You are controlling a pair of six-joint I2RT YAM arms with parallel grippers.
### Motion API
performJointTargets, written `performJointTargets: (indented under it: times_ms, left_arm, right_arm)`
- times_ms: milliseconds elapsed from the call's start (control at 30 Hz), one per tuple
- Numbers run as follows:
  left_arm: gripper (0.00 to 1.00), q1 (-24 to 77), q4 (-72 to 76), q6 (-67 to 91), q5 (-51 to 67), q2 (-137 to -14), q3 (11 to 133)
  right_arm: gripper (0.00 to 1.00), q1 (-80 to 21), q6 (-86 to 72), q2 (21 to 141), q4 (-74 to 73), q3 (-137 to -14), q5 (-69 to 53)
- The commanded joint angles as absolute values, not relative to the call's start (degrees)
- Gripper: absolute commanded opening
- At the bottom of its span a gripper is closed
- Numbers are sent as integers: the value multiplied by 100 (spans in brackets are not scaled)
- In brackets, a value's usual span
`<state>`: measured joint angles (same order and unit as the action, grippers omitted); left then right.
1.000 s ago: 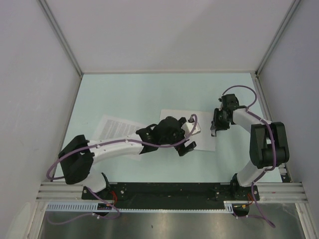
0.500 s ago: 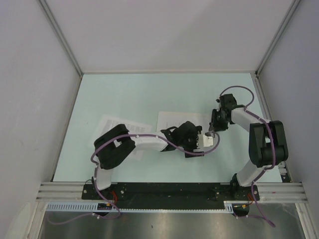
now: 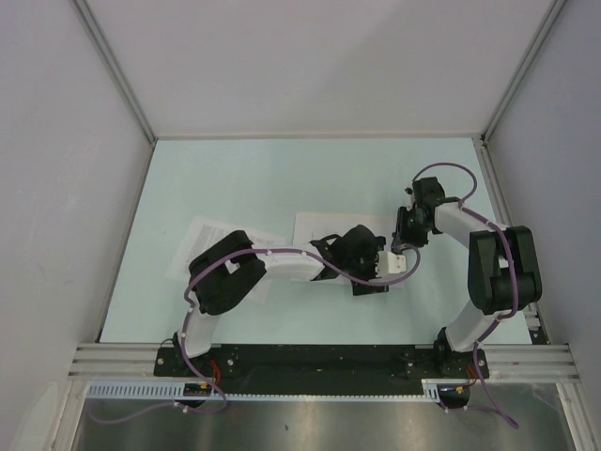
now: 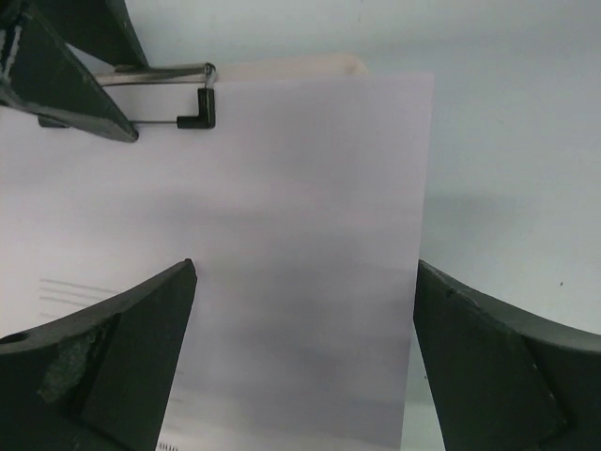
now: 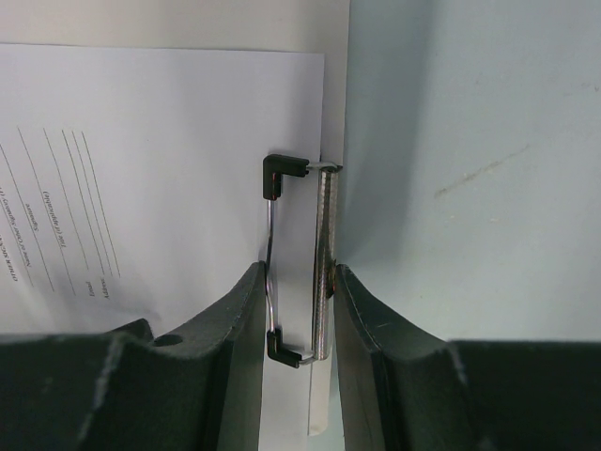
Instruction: Put the files into the folder
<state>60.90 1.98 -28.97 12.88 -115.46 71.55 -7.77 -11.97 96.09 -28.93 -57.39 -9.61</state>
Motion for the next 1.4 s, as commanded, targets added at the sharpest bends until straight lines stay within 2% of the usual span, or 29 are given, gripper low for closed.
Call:
performJointTargets:
  times_ms: [0,600,1167,1367]
  left_arm:
    - [99,5968,-456,-2839,1634,-11873,7680]
    - [95,5871,-510,-3085,1626,-11988,7418]
    - [99,6170,-475,-3823,80,-11857,7322]
    - [100,6170,-378,-3850,106,-11874,7286]
  right_arm:
    - [0,-712,-1283,9562,-2900,-5994,-1439]
    - [0,-282,-1055,9518,-2936,-5924,-2250]
    - [0,-396,-984,9624,-2909,-5933,-2083]
    - [0,-404,-949,9598,-2970,-5933,-2092]
